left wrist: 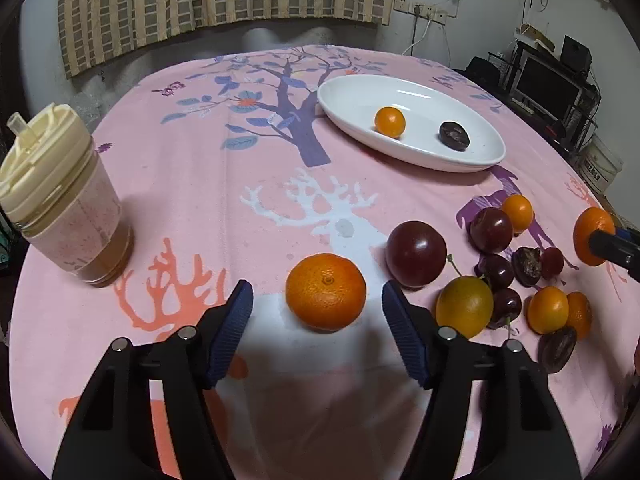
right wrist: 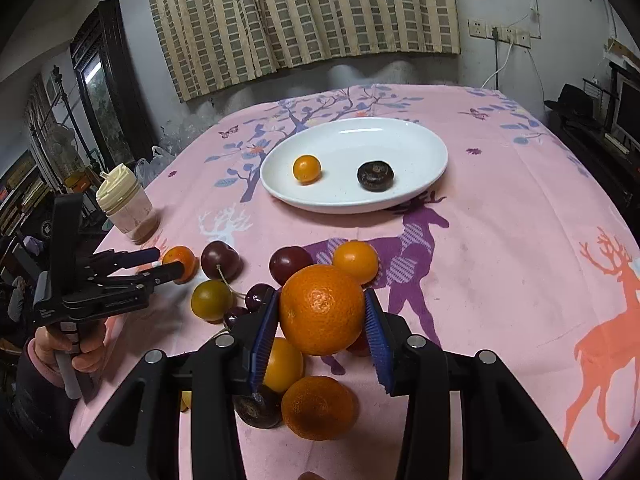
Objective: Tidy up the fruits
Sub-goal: 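Grasp a large mandarin with the right tool while the left tool grasps another mandarin, then lower both mandarins onto the white plate and open both tools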
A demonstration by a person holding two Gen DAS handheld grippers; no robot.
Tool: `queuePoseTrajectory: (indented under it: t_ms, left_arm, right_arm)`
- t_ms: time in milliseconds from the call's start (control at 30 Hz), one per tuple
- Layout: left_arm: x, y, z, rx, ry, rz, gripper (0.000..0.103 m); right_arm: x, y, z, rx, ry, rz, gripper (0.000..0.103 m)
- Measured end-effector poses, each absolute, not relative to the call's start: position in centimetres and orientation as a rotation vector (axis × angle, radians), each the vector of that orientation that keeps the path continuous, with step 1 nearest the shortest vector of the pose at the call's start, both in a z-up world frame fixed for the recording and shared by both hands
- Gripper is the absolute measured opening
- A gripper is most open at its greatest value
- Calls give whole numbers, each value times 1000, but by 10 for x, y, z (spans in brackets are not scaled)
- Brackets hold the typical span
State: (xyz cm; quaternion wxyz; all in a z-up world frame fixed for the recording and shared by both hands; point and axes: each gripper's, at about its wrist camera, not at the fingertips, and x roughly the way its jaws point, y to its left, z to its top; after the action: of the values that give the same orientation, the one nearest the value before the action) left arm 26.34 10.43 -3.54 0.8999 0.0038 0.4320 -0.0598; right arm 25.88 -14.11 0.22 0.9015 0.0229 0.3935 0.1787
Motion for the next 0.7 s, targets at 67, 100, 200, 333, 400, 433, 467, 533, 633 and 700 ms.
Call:
queuePoseTrajectory:
  t_ms: [67, 100, 200, 333, 400, 433, 467, 533, 633, 700]
  left_arm:
    - [267, 102, -40, 21, 906, -118, 66]
    - [269, 101, -42, 28, 913, -114, 64]
    - [274, 101, -49, 24, 942, -123, 51]
    - [274, 99, -50, 21, 939, -149, 44]
    - [272, 96, -50, 41, 933, -146, 43]
    - [271, 96, -49, 46, 932, -145, 43]
    - [271, 97, -46, 40, 930, -144, 43]
    - [269, 100, -34, 3, 902, -161, 43]
    - [278, 99, -6, -62, 849, -205, 43]
    - [292, 85, 10, -43, 818, -238, 43]
  right_arm:
    - [259, -143, 4, 54, 809, 376, 43]
    - [258, -144, 4, 58, 807, 376, 43]
    - [259, -147, 3, 67, 805, 377, 43]
    - [262, -150, -2, 78, 817, 382, 43]
    - [263, -152, -3, 82, 817, 383, 43]
    - [264, -153, -3, 84, 817, 384, 43]
    - [266, -155, -3, 87, 818, 386, 43]
    - [272, -156, 0, 75, 819, 388, 43]
    - [287, -155, 9, 40, 802, 390, 43]
    - [305, -153, 17, 19, 765, 390, 43]
